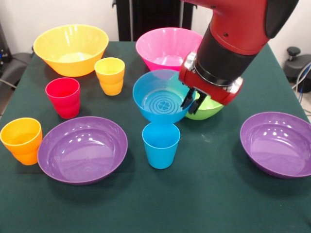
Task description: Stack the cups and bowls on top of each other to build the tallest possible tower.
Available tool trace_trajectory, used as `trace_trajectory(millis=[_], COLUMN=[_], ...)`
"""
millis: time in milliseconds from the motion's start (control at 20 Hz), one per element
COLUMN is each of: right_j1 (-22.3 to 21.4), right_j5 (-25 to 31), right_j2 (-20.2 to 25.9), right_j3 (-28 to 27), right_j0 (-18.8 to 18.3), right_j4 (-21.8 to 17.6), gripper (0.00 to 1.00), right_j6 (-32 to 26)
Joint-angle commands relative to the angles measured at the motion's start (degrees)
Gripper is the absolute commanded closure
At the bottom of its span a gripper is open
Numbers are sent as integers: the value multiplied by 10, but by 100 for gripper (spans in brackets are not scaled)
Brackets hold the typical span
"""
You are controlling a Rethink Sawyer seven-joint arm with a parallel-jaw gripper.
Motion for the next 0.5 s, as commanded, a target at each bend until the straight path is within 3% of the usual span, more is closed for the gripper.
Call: trace_trajectory(millis=[50,500], right_j1=[31,40], right_j5=[32,54], right_j2=[74,71], right_j3=[-36,-64], right_j0=[-14,-17], right_j4=[-32,-31], gripper=[100,100], right_j6=[-106,-106])
